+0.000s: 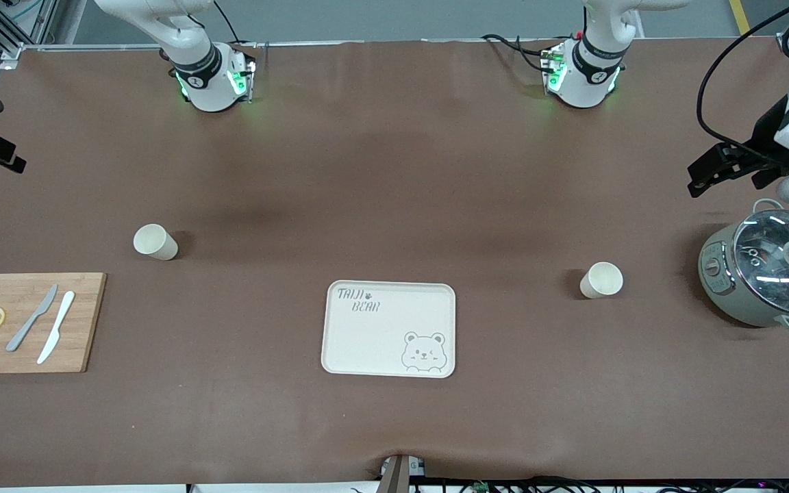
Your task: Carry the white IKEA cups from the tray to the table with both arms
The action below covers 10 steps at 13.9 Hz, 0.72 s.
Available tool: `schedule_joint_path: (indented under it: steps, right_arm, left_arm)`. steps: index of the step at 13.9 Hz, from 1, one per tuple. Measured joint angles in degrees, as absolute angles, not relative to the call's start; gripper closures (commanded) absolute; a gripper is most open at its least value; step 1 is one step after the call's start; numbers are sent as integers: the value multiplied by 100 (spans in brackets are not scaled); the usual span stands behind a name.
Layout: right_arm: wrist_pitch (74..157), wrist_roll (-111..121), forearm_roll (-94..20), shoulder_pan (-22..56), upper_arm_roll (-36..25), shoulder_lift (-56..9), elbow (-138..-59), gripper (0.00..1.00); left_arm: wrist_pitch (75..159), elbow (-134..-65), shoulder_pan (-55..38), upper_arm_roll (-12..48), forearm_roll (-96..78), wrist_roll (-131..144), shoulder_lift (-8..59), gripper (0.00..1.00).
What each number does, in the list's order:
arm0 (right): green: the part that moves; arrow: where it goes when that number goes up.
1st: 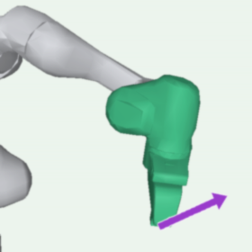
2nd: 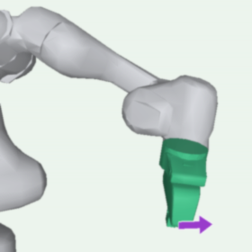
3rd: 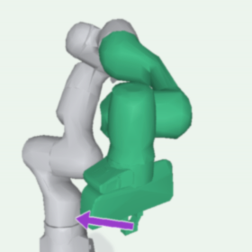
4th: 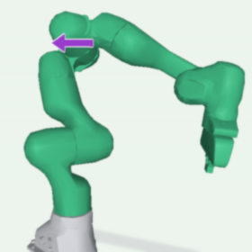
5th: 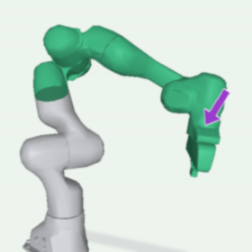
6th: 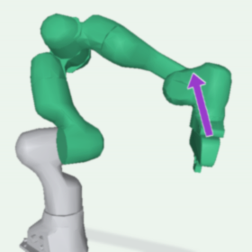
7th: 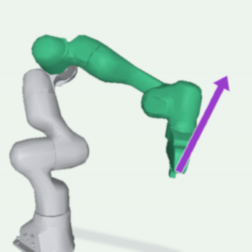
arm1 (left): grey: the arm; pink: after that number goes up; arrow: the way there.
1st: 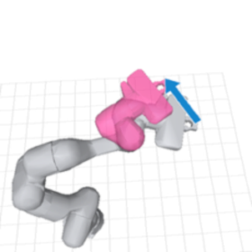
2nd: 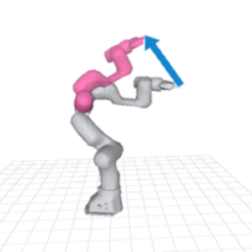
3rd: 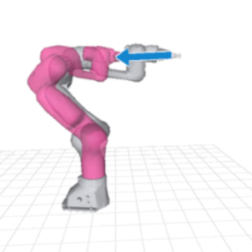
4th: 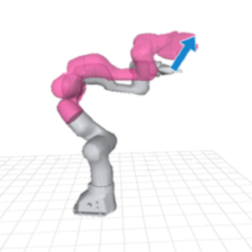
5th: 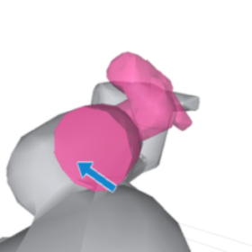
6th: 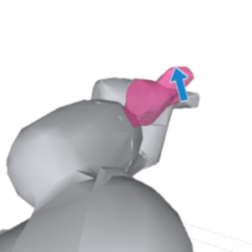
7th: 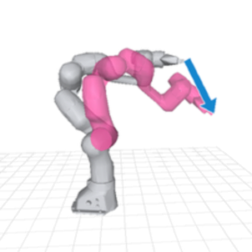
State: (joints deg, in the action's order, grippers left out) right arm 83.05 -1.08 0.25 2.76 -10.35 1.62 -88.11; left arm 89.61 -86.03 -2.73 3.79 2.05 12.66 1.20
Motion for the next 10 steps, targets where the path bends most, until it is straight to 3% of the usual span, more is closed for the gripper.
schedule_joint_path:
  steps: [10]
  right_arm:
    - [8304,-109,25,256,-1034,162,-8811,0]
  left_arm:
    - [8871,-8604,-187,361,83,845,70,0]
